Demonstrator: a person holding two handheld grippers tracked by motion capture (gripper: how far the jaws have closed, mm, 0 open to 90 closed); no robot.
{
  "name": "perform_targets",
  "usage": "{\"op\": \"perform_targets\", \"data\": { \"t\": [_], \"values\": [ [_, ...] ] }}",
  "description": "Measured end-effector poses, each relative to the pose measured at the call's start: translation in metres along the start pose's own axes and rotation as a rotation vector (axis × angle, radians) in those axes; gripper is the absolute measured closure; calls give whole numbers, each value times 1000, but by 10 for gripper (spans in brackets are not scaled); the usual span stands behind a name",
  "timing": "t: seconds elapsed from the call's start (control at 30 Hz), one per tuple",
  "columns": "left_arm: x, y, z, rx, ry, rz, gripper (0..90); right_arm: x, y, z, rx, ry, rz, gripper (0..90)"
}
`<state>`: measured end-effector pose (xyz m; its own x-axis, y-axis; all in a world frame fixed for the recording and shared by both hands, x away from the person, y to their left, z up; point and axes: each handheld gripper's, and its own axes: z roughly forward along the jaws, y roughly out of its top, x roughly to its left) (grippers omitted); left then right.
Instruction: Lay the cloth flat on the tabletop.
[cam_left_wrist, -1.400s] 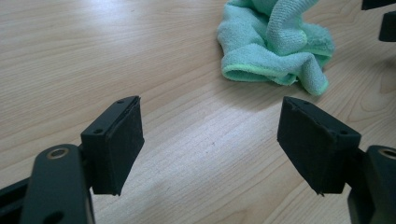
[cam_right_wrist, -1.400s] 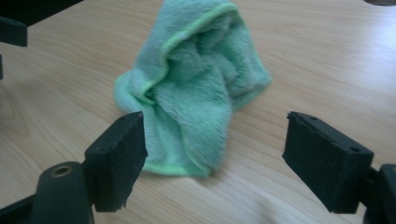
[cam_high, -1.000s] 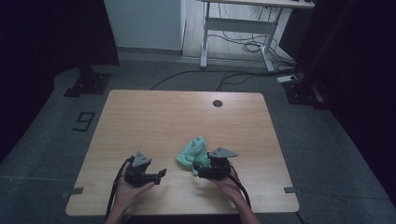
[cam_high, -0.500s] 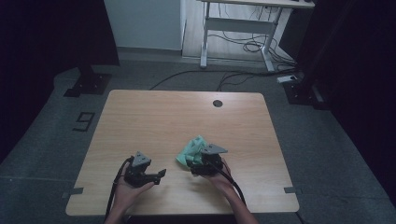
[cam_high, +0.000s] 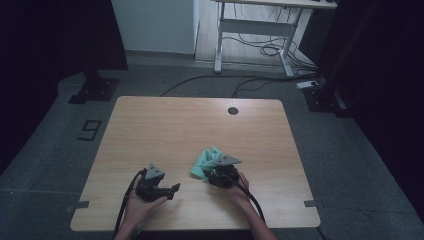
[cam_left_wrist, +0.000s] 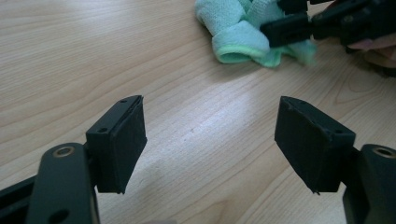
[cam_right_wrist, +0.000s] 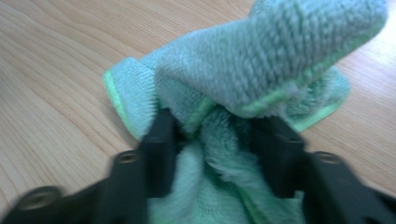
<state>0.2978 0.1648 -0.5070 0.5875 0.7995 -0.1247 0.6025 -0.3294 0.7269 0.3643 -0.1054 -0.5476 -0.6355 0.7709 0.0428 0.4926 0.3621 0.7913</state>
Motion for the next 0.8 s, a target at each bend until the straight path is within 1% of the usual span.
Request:
{"op": "perform_targets", "data": {
  "t": [0.1, 0.2, 0.33, 0.5, 0.7, 0.8],
  "values": [
    [-2, 0, 1, 4, -4, 4, 250, -4, -1, -1, -8, 20, 16, 686],
    [-3, 0, 2, 7, -8, 10, 262, -6, -1, -4, -20, 32, 23, 737],
    [-3, 0, 2, 3, -24, 8, 303, -6, 1, -9, -51, 38, 22, 751],
    [-6, 1, 3, -8, -35, 14, 324, -2, 7, -22, -108, 70, 30, 754],
    [-12, 4, 2, -53, -45, 23, 350, 9, 13, -36, -152, 108, 11, 754],
    [-16, 5, 4, -68, -50, 32, 363, 16, 13, -39, -161, 144, 14, 753]
  ]
}}
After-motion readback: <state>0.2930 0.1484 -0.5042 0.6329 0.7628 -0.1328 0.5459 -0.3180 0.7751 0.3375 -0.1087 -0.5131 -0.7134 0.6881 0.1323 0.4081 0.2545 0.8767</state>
